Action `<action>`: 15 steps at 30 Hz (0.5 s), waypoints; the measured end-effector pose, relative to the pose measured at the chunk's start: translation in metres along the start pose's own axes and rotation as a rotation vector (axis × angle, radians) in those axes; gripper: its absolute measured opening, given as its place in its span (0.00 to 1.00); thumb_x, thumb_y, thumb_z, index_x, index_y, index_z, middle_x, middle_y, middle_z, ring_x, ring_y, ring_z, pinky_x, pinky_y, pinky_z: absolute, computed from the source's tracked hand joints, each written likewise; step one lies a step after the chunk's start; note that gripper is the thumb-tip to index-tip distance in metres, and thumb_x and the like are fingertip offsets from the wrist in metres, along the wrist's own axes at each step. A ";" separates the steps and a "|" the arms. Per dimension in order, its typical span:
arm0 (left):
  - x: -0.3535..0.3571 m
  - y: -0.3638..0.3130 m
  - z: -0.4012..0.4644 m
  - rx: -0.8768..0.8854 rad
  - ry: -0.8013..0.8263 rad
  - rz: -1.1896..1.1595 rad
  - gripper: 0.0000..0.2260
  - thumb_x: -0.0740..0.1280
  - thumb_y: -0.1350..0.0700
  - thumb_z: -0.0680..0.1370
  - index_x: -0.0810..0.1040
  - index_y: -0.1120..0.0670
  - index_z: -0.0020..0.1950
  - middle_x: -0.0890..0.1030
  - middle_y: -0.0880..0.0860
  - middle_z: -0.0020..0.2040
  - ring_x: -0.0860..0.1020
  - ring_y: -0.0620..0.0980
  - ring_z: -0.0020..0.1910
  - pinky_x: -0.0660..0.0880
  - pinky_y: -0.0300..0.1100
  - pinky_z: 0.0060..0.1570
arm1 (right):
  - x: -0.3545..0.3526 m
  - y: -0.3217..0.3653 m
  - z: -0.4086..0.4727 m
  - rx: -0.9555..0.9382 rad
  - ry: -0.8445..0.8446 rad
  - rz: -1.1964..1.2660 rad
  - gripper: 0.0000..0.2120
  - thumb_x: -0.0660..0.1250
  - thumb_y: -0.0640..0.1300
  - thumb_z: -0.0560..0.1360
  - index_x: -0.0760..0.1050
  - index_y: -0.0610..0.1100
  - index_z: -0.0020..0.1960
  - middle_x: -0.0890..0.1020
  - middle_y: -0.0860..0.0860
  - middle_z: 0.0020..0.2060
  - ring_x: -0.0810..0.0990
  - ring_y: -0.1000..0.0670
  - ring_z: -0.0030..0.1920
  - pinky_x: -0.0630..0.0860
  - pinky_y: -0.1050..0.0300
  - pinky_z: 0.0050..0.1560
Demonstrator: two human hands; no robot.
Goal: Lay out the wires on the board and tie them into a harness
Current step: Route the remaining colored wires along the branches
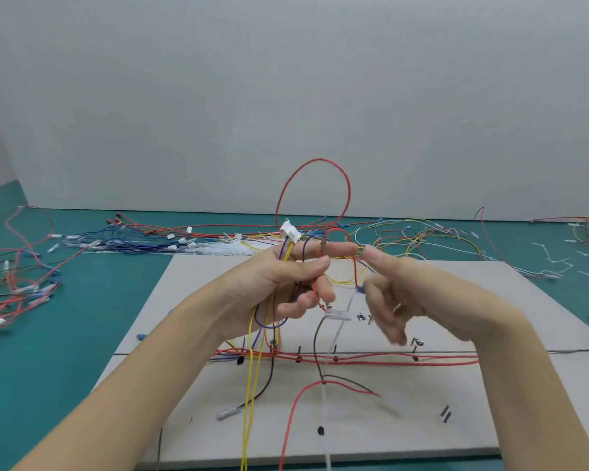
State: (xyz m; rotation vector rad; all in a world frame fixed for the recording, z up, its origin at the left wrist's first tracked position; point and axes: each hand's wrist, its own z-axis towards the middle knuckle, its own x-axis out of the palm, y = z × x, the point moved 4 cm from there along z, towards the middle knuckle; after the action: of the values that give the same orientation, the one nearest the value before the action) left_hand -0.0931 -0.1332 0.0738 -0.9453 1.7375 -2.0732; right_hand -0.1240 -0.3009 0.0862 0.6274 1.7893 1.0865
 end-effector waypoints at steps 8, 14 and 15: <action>-0.005 0.004 0.000 -0.040 -0.007 0.051 0.12 0.67 0.56 0.76 0.84 0.52 0.57 0.82 0.54 0.34 0.72 0.42 0.23 0.66 0.30 0.19 | 0.009 0.006 0.016 -0.357 -0.233 0.052 0.17 0.73 0.51 0.71 0.77 0.53 0.59 0.83 0.54 0.54 0.81 0.55 0.54 0.78 0.56 0.52; -0.017 -0.002 -0.001 0.012 -0.140 0.223 0.10 0.70 0.54 0.76 0.83 0.55 0.55 0.84 0.57 0.38 0.71 0.43 0.22 0.64 0.30 0.20 | 0.011 0.003 0.018 -0.376 -0.255 0.287 0.08 0.69 0.45 0.72 0.85 0.47 0.47 0.81 0.46 0.29 0.73 0.50 0.21 0.69 0.62 0.24; -0.020 -0.003 -0.001 0.024 -0.178 0.240 0.10 0.71 0.52 0.75 0.84 0.53 0.53 0.84 0.57 0.38 0.70 0.43 0.22 0.63 0.30 0.20 | 0.009 0.002 0.017 -0.363 -0.299 0.313 0.09 0.69 0.47 0.71 0.85 0.48 0.48 0.78 0.47 0.26 0.69 0.51 0.18 0.64 0.64 0.22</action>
State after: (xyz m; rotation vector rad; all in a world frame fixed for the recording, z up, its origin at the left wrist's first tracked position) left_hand -0.0782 -0.1203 0.0707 -0.8402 1.6422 -1.7992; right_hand -0.1129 -0.2864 0.0805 0.8122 1.2235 1.4041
